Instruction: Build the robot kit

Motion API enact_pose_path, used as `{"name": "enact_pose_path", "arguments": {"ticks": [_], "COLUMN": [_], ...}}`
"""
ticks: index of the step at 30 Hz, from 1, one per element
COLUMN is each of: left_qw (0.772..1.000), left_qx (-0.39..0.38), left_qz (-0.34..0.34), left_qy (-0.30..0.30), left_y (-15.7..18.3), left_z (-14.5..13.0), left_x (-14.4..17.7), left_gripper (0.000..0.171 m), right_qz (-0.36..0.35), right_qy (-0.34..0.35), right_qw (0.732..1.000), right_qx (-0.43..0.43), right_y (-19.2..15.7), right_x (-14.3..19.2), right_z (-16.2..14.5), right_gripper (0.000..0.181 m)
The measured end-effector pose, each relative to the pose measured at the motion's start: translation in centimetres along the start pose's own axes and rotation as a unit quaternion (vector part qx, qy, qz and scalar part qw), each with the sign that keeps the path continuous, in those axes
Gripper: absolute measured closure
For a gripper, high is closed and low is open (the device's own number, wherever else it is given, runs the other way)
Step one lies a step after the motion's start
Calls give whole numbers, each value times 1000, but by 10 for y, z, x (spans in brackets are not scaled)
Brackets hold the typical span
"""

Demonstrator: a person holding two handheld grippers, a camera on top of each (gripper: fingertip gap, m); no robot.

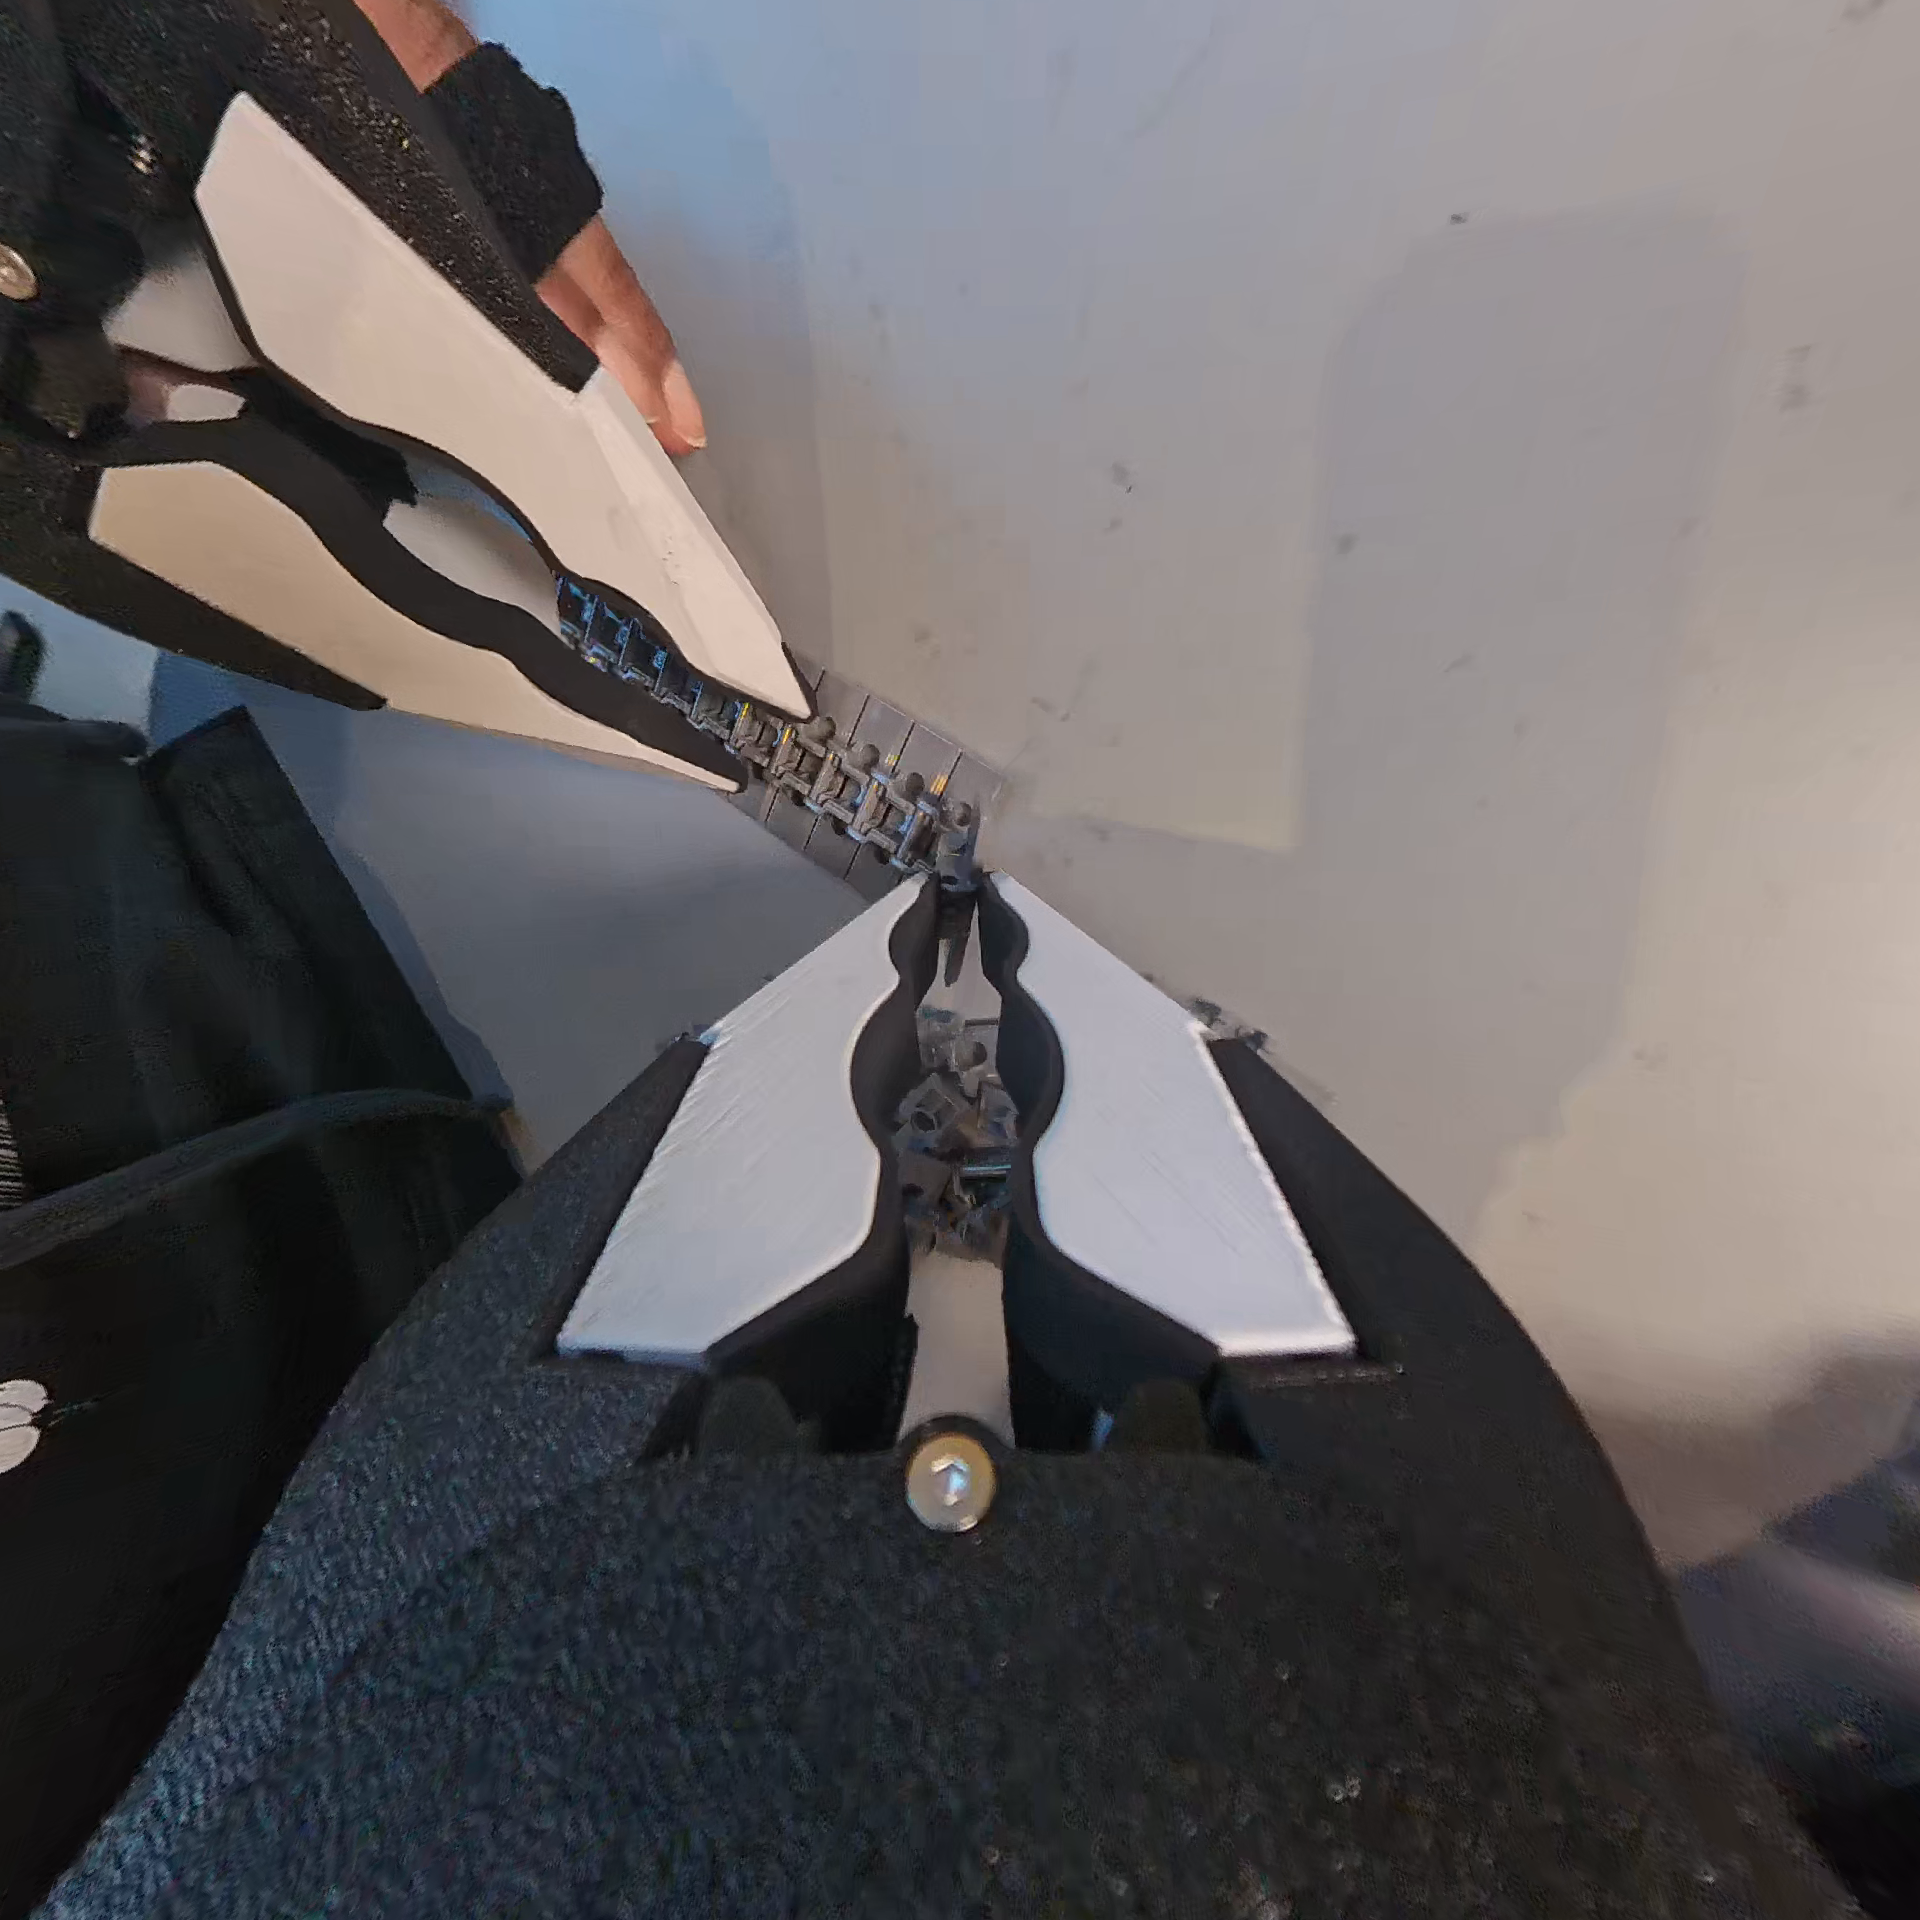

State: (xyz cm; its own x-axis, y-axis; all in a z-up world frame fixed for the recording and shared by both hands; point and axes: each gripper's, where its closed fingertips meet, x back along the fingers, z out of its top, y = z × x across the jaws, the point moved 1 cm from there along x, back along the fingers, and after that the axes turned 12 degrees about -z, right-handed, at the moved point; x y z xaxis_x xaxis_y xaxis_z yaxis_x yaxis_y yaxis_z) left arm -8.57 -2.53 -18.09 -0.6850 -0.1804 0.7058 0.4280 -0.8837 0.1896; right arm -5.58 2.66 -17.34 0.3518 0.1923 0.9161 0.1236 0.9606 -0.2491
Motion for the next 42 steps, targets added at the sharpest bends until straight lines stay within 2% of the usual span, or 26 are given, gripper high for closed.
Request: {"name": "enact_pose_path", "arguments": {"ticks": [7,15,29,37,42], "left_qw": [999,996,996,996,996], "left_qx": [27,47,30,31,32], "left_qz": [46,74,86,84,82], "left_qy": [0,4,-3,0,2], "left_y": [-2,1,4,5,5], "left_z": [2,4,5,5,5], "left_x": [-2,-5,-7,-7,-6], "left_gripper": [159,159,159,159,158], "right_qz": [-15,-79,-151,-138,-125], "right_qy": [-22,-58,-2,25,13], "right_qw": [1000,995,987,988,990], "right_qx": [-8,27,61,59,69], "right_y": [3,5,2,2,3], "right_x": [-1,-3,-4,-6,-7], "right_z": [2,3,4,3,6], "right_gripper": [175,175,175,175,174]}}
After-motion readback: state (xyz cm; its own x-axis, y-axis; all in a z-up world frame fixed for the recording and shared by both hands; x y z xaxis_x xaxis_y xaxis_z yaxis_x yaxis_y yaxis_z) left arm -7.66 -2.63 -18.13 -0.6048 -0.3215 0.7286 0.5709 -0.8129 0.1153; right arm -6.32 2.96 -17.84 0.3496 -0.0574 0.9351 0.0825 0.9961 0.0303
